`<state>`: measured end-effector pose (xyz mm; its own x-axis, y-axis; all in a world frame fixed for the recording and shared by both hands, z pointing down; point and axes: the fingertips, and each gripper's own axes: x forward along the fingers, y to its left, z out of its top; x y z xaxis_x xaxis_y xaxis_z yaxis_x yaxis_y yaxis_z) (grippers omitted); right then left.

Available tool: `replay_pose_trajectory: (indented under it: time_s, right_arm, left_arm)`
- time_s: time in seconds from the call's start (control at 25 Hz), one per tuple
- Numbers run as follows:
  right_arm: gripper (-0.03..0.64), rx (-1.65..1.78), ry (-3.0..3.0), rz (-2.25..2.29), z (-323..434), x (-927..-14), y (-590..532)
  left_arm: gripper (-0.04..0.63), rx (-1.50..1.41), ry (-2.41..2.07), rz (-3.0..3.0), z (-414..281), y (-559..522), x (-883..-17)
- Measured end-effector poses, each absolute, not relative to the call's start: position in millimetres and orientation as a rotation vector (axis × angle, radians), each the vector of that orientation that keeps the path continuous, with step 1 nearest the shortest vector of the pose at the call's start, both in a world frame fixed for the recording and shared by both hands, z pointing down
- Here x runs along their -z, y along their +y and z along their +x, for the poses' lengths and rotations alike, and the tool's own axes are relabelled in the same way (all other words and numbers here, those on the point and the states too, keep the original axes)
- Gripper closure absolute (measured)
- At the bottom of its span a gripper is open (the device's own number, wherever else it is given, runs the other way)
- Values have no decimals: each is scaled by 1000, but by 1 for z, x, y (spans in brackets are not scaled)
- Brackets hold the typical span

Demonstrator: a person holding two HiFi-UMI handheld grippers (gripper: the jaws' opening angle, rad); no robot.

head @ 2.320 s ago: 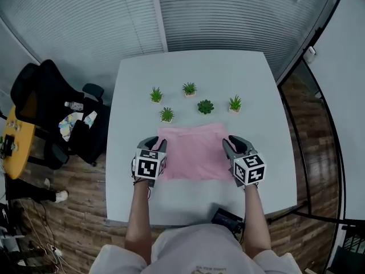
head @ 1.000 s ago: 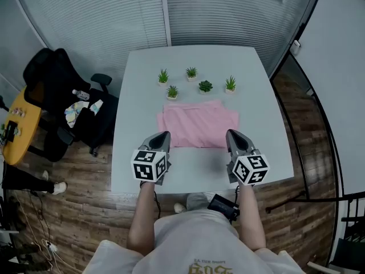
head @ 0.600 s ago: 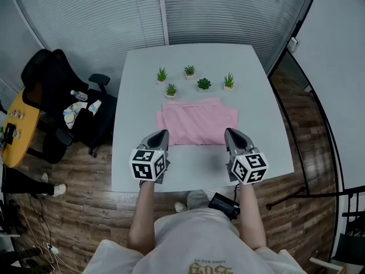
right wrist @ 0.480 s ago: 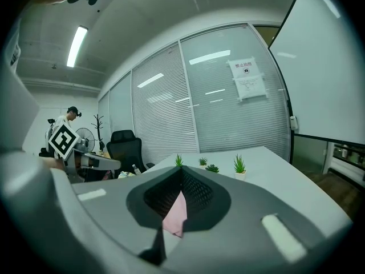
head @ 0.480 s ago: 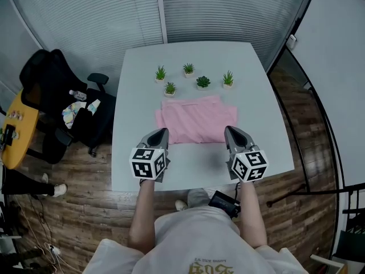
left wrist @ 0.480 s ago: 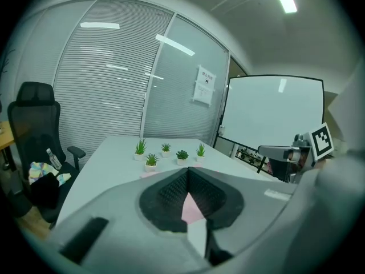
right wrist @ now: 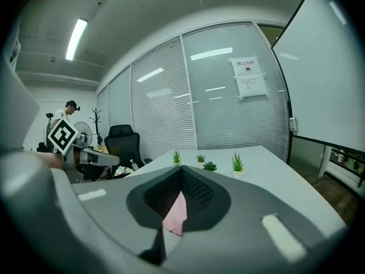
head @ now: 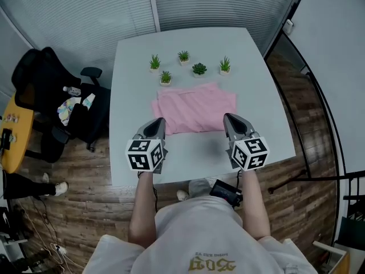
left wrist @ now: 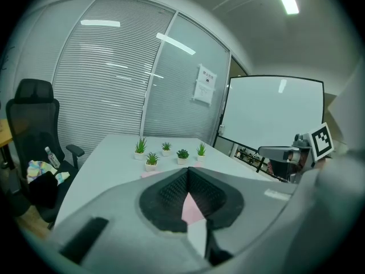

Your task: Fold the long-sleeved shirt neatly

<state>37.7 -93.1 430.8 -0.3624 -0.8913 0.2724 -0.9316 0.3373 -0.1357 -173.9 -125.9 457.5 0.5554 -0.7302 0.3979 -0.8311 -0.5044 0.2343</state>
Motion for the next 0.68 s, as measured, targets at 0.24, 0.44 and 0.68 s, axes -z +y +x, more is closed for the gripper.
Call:
replay_pose_trajectory:
  time_s: [0.24,0.44,0.68]
  right_arm:
    - [606,-398,-2425,1680,39,-434,-91]
    - [606,-385,-2417,1671,41,-434,-91]
    - [606,-370,-2412,1676,43,-429,-88]
  left_arm:
    - [588,-360,-1253,2401,-172,-125,-461]
    - [586,-337,-1261,2426,-171,-125,-455]
    - [586,-333,-1259,2431,-171,-121,-452]
